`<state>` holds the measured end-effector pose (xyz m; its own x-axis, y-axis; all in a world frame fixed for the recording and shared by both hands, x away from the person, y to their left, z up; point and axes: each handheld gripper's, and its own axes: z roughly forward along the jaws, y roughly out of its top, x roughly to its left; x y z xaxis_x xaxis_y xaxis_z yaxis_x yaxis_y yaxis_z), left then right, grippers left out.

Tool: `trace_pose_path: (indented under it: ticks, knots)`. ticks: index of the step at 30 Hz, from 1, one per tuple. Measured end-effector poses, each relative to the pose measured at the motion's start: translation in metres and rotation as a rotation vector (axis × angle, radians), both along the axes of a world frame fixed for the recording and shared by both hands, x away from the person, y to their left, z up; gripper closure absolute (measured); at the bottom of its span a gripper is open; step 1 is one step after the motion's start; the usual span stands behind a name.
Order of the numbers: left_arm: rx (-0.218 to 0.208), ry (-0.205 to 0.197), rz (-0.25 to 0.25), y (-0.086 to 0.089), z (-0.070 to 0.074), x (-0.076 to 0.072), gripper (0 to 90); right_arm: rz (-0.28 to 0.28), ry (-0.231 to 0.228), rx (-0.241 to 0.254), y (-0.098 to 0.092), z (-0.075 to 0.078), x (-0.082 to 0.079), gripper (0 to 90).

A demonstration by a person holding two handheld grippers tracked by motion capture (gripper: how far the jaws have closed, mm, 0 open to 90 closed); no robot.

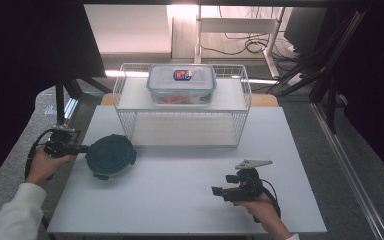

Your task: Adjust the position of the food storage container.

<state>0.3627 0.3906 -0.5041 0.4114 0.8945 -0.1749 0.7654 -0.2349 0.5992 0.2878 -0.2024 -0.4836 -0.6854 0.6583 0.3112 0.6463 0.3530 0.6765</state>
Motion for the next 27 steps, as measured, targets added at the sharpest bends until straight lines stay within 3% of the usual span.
trace_pose_path:
  ticks: [3,6,13,14,16,20,27]
  knots:
    - [0.007,-0.034,0.019,-0.004,0.009,0.011,90.0,-0.001,0.0,0.002,-0.001,0.0,0.0,21.4]
    - [0.026,-0.047,0.005,-0.014,0.017,0.022,90.0,-0.005,0.002,-0.001,-0.001,-0.001,0.001,21.4]
    - [0.104,0.011,-0.076,-0.042,0.018,0.046,90.0,-0.006,0.006,-0.004,-0.002,-0.003,0.002,21.4]
    - [0.097,0.02,-0.089,-0.043,0.017,0.048,90.0,-0.005,0.006,-0.004,-0.002,-0.003,0.002,21.3]
    - [0.087,0.031,-0.117,-0.045,0.014,0.05,90.0,-0.009,0.004,0.0,-0.003,-0.003,0.002,21.4]
    - [0.084,0.028,-0.125,-0.046,0.011,0.051,90.0,-0.014,0.002,-0.002,-0.005,-0.003,0.003,21.4]
    - [0.063,0.023,-0.191,-0.057,0.009,0.039,90.0,-0.011,0.01,-0.005,-0.002,-0.005,0.004,21.4]
